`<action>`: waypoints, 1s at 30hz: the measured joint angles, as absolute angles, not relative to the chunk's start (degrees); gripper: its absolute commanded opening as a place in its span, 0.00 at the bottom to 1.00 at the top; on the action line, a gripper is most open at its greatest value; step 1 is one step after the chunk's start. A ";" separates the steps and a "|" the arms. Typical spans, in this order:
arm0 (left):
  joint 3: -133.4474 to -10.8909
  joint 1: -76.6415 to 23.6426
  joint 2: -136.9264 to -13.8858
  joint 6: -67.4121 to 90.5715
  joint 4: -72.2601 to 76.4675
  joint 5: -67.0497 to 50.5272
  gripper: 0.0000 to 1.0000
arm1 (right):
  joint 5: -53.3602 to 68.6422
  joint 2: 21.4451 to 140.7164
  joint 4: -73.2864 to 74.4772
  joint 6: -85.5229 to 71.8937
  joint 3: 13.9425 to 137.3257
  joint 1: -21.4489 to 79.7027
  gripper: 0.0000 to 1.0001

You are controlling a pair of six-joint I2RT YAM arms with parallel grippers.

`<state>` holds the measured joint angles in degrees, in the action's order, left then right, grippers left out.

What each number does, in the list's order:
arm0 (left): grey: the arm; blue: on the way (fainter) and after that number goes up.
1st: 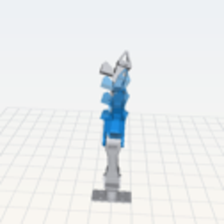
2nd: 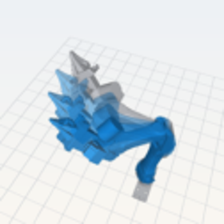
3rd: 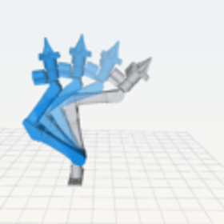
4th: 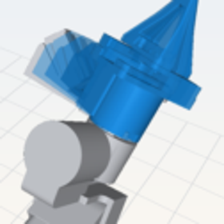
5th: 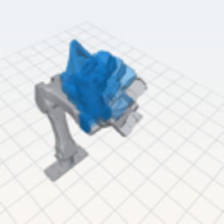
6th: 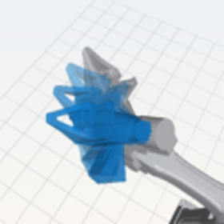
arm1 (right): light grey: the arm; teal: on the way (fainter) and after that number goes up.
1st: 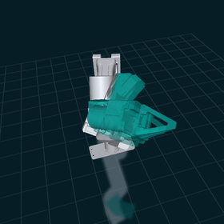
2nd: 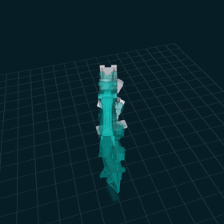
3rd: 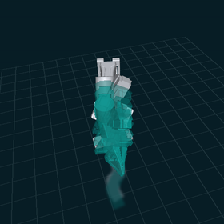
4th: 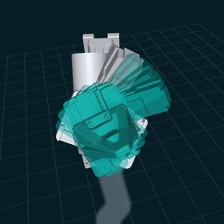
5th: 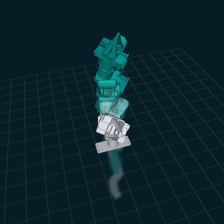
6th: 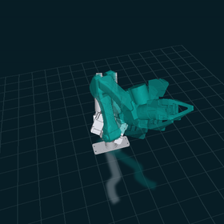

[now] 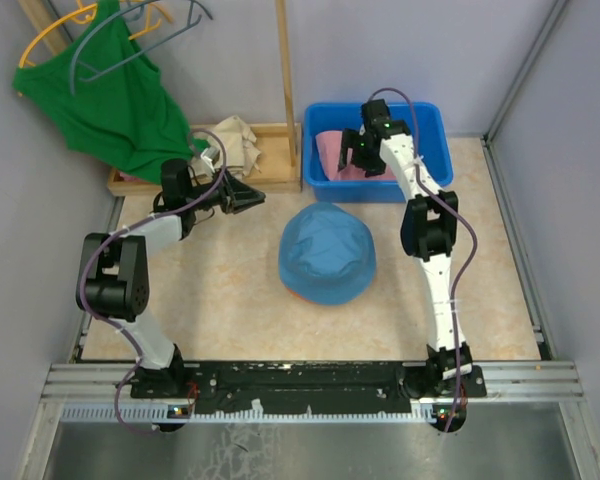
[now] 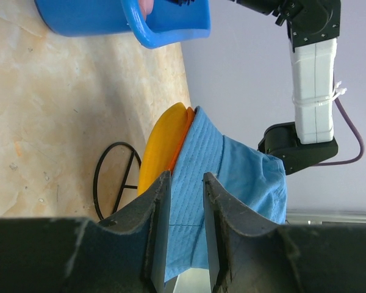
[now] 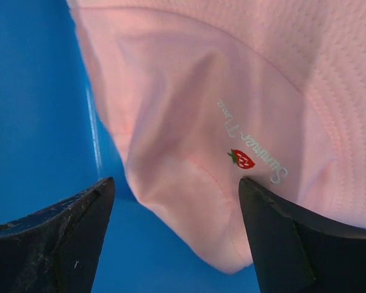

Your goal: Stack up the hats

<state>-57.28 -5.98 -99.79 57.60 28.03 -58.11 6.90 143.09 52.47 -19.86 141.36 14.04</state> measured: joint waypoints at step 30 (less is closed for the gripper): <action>-61.69 -2.35 -100.92 53.63 20.23 -59.27 0.33 | 0.58 144.20 52.88 -21.61 139.72 14.70 0.00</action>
